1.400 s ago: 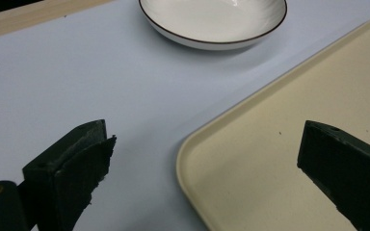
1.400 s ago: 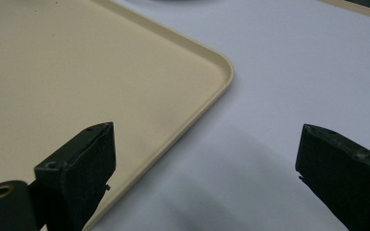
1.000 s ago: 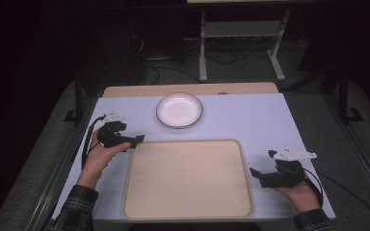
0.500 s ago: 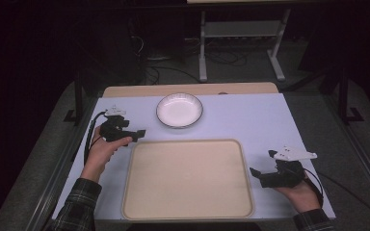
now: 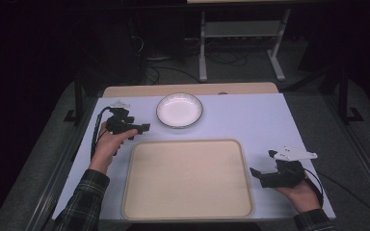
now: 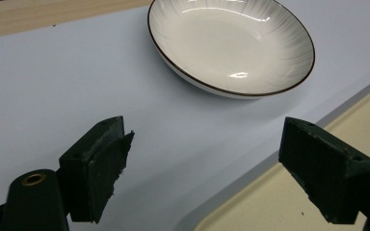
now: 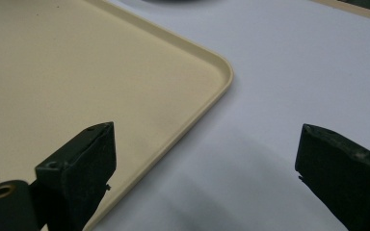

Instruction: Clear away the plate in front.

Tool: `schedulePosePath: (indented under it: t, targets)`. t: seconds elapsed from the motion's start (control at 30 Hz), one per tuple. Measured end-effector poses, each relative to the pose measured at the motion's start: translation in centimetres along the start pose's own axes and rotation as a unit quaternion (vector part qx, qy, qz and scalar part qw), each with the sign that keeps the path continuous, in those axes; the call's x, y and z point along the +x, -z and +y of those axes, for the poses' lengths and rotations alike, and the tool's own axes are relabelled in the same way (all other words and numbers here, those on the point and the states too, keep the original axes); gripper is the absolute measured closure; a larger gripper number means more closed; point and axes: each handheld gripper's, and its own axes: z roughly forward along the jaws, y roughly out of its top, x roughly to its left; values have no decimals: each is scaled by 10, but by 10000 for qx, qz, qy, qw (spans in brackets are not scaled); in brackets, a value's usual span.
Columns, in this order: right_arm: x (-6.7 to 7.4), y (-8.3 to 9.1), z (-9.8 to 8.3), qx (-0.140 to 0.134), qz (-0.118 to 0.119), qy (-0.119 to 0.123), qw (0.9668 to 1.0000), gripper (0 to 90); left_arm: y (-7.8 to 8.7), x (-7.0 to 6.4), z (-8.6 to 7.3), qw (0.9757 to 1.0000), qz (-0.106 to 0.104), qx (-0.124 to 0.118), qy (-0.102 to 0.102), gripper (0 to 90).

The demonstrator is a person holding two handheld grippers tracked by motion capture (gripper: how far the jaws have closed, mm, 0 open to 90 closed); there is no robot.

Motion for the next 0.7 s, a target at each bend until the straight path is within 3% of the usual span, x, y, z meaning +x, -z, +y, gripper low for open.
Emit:
schedulePosePath:
  t: [0.1, 0.4, 0.57, 0.7]
  targets:
    - [0, 0, 0, -6, 5, 0, 10000, 64, -9, 1, 3, 9998, -78, -8, 186, 167]
    - [0, 1, 0, -13, 15, -2, 10000, 64, -26, 3, 10, 9986, -221, -23, 480, 173]
    - [0, 1, 0, -32, 29, -10, 10000, 64, -39, 4, 16, 9964, -285, -88, 795, 194]
    - [0, 2, -1, -46, 40, -17, 10000, 64, -46, 3, 19, 9954, -240, -85, 925, 200]
